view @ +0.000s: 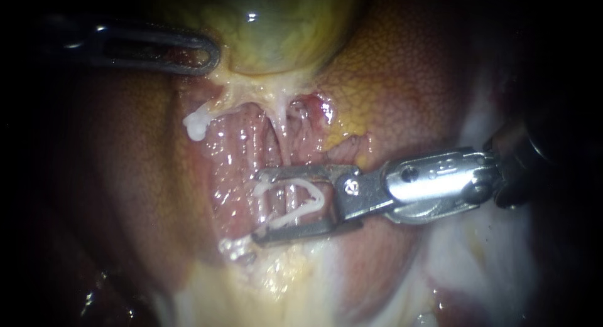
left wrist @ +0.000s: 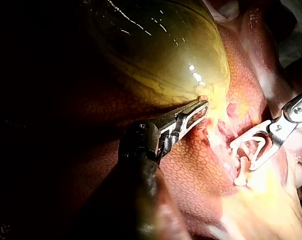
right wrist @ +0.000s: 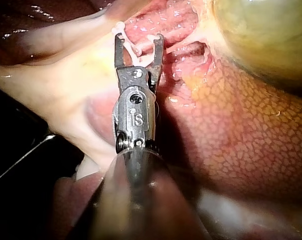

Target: Clipping first clip right tube

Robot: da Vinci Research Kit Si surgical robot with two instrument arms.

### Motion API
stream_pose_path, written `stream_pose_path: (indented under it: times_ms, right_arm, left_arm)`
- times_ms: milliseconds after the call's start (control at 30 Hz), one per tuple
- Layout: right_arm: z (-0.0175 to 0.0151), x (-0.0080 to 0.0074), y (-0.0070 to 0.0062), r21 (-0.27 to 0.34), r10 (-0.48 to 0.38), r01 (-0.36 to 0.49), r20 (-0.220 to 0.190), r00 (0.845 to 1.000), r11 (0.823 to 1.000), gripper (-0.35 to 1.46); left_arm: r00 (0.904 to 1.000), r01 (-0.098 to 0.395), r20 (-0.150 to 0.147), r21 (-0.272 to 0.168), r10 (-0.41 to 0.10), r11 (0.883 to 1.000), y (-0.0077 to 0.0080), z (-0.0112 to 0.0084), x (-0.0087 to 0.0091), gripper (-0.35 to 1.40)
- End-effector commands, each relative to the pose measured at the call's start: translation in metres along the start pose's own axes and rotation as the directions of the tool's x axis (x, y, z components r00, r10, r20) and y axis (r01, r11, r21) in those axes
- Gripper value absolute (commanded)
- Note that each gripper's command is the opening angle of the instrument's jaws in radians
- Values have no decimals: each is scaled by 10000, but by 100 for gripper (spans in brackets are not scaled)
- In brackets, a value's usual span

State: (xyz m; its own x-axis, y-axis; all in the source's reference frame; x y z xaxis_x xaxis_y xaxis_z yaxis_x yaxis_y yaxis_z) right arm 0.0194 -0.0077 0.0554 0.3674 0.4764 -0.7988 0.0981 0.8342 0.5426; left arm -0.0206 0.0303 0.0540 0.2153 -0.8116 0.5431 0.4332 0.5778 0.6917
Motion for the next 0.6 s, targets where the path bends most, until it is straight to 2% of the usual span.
stream_pose_path:
  times_ms: [33, 367, 600]
  right_arm:
    - [-1, 1, 0, 7, -2, 2, 0, 10000, 10000, 46]
    - [-30, 13, -9, 176, 67, -66, -21, 10000, 9998, 46]
    - [-58, 11, -11, 332, 188, -188, 6, 9998, 9993, 43]
  left_arm:
    - [10000, -2, -1, 6, 2, 10000, 0, 0, 0, -35]
    - [10000, -6, -5, 17, 6, 10000, 1, -2, 1, -35]
    - [10000, -8, -7, 22, 8, 10000, 1, -3, 1, -35]
